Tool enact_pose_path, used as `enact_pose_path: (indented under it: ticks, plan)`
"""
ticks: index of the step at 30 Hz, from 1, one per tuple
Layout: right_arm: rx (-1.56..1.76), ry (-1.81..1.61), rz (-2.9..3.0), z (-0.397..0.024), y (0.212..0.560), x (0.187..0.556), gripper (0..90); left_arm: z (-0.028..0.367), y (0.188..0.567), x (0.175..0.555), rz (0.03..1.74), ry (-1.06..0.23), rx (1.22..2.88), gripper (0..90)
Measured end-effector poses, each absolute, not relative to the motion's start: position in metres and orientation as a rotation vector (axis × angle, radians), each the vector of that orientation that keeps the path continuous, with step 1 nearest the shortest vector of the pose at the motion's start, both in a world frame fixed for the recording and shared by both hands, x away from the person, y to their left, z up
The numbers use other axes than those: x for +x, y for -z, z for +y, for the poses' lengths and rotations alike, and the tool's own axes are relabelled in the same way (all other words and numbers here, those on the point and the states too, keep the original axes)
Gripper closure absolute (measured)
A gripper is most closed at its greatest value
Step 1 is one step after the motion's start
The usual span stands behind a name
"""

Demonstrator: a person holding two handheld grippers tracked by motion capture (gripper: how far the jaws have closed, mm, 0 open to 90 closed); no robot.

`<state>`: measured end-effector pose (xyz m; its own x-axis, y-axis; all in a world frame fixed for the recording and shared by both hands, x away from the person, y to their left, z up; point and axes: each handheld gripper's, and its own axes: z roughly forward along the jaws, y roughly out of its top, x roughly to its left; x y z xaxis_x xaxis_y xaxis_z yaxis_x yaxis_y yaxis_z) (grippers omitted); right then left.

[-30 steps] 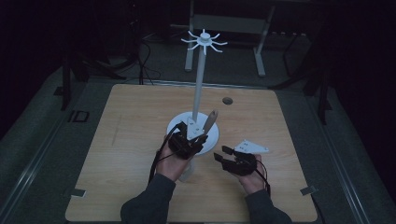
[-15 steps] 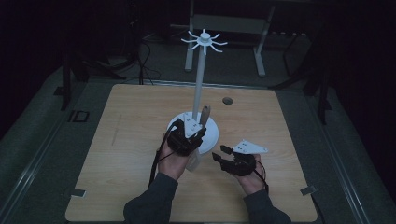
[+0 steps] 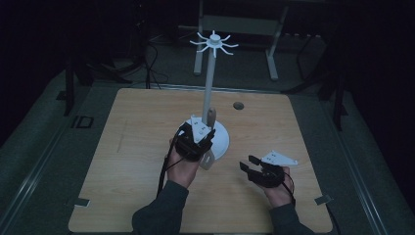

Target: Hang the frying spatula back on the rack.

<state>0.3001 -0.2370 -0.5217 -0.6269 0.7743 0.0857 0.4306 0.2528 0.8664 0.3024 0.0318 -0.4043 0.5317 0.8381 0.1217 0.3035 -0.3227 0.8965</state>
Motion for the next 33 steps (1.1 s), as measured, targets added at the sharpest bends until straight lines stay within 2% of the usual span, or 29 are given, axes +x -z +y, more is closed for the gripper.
enact_pose_path:
  ticks: [20, 33]
  plan:
    - [1.235, -1.223, 2.055, -0.266, 0.541, 0.31, 49.9, 0.031, 0.388, 0.305, 0.981, -0.811, 1.791, 74.1]
    - [1.268, -1.187, 2.041, -0.269, 0.549, 0.313, 49.7, 0.023, 0.372, 0.309, 0.994, -0.853, 1.763, 74.1]
